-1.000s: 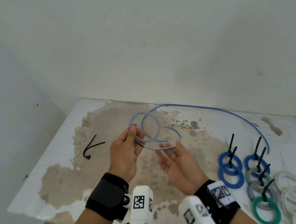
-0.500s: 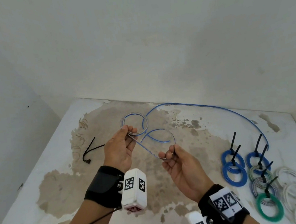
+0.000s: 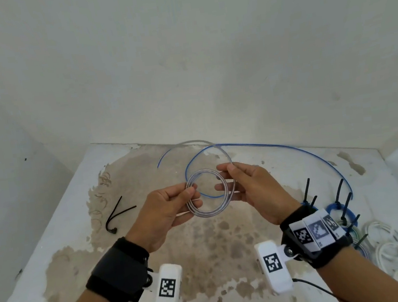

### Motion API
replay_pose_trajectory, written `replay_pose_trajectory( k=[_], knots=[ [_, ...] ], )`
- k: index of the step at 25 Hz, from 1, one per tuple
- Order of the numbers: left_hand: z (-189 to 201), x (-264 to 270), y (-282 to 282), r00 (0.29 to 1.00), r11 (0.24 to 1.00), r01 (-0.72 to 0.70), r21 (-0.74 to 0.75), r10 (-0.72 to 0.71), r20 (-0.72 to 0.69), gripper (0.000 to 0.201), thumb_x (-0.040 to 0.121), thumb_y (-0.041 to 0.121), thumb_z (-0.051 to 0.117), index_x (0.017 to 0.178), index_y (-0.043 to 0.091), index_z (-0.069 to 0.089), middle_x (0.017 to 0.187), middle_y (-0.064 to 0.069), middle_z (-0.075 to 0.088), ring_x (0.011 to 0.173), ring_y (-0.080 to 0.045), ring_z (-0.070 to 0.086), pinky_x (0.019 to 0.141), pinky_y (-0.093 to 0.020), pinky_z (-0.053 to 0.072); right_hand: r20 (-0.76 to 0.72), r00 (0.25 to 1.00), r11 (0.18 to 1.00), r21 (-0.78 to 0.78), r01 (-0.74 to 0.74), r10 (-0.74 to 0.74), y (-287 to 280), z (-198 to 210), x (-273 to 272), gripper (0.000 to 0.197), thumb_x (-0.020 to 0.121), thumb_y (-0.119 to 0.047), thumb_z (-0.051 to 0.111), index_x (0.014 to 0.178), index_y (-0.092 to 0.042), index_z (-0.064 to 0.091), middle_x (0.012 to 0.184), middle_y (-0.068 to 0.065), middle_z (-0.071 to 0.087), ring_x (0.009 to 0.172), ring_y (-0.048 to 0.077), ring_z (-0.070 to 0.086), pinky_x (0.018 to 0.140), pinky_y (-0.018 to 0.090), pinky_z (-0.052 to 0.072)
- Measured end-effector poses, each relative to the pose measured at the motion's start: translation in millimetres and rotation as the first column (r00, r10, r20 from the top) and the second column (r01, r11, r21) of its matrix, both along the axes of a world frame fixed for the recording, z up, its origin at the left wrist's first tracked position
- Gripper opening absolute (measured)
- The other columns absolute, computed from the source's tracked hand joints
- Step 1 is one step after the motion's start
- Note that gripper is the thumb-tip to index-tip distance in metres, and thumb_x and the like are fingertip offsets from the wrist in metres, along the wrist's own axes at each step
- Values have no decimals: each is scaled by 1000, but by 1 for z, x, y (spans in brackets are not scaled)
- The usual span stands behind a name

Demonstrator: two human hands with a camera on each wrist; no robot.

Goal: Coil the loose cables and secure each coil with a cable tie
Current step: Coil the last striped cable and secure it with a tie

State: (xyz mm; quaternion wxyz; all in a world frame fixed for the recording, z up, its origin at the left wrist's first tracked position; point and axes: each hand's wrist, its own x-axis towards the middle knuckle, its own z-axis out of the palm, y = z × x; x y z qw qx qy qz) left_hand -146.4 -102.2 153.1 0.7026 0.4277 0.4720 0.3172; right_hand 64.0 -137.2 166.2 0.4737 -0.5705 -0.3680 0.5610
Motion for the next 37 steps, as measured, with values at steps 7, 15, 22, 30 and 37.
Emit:
replay_pose_trajectory(
  k=[7, 15, 22, 30, 37],
  knots=[
    [15, -1, 2, 967, 977, 213, 15, -209, -145, 17, 93, 19, 67, 108, 14, 75, 91, -2, 76, 85, -11, 73, 81, -26, 59, 47, 956, 956, -78, -284, 288, -10, 9, 8, 29, 104, -30, 52, 120, -13, 69, 105, 8, 77, 99, 25, 74, 86, 36, 61],
    [12, 1, -9, 920, 940, 342, -2, -335, -204, 14, 91, 22, 71, 102, 16, 78, 93, -4, 76, 88, -15, 73, 92, -36, 58, 64, 945, 943, -122, -310, 319, -29, 5, 8, 30, 101, -36, 58, 116, -14, 73, 96, 4, 78, 85, 18, 76, 67, 30, 59],
    [8, 15, -20, 935, 944, 329, 2, -325, -139, 19, 92, 22, 69, 107, 12, 75, 95, -8, 77, 90, -16, 74, 82, -29, 59, 179, 960, 977, -59, -206, 214, -39, -4, 13, 28, 101, -34, 59, 107, -12, 76, 81, 1, 76, 75, 16, 75, 62, 31, 57],
    [20, 30, -5, 805, 663, 424, 617, 37, -593, 25, 95, 44, 61, 115, 35, 72, 108, 26, 71, 101, 10, 62, 90, -12, 46, 237, 941, 970, -57, -234, 241, -48, -1, 35, 23, 102, -32, 60, 101, -17, 77, 80, 1, 75, 76, 19, 77, 53, 22, 52],
    [-1, 46, -26, 859, 856, 377, 355, -180, -479, 12, 94, 30, 69, 98, 25, 80, 80, 6, 77, 75, -3, 70, 80, -24, 58, 200, 969, 989, -30, -143, 146, -54, -13, 43, 24, 101, -32, 61, 107, -14, 76, 84, 3, 77, 80, 23, 78, 54, 28, 50]
  ],
)
